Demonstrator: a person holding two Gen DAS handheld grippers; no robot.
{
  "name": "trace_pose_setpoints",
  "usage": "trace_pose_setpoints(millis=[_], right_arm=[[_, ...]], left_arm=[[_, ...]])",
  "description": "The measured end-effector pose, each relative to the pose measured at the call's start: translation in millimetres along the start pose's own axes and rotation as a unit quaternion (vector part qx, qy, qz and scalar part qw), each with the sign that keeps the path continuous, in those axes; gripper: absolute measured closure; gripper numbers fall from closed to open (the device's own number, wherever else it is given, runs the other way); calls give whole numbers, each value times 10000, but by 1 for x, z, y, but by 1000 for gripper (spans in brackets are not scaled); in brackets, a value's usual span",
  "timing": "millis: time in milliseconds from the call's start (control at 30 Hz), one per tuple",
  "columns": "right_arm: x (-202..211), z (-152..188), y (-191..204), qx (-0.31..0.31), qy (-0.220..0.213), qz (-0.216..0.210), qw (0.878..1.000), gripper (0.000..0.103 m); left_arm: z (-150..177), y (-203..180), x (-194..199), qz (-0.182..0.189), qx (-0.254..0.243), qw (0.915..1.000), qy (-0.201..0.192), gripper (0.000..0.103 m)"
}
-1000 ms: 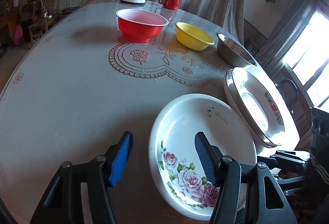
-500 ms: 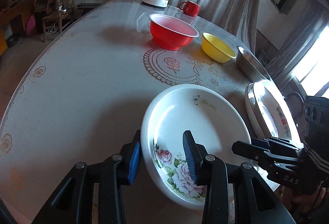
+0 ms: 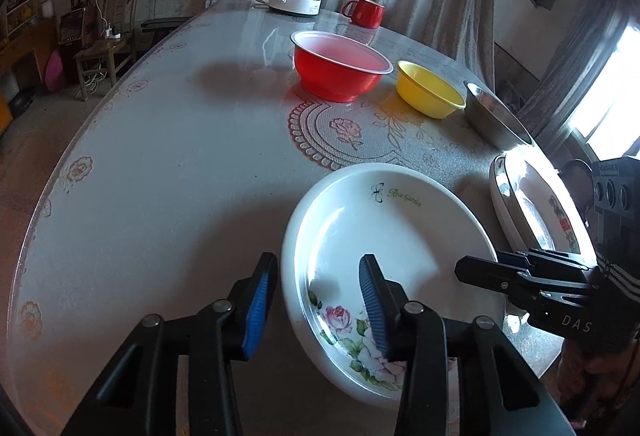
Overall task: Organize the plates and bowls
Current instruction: 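Reach both grippers to the rim of the pink-rose plate and close, then lift the pink-rose plate and carry it toward the plate stack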
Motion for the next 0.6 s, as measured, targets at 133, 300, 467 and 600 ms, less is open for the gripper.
trace_pose_setpoints(millis=[133,300,467,600], right_arm=[[2,2,1,23,-111,30,9999,81],[1,3,5,159,-306,175,9993,81],[3,5,6,237,-396,269,9986,81],[2,3,4,154,-426,263,9986,83]], left_arm=[[5,-2,3,182,-213,9995,154,60],[6,-11,-1,-231,-618,9974,273,62],[9,-8,1,-368,-658,9971,140,70],[7,-1,4,-312,-496,9983,67,77]])
Point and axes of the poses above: each gripper's, at about its wrist camera, not at the fingertips, and x roughly against the way its jaws point, y to its left, z to its underside, the point moved 3 cm from there along -x, roughly the way its jaws point, and after that the axes turned 14 degrees about z, right-handed, at the moved point
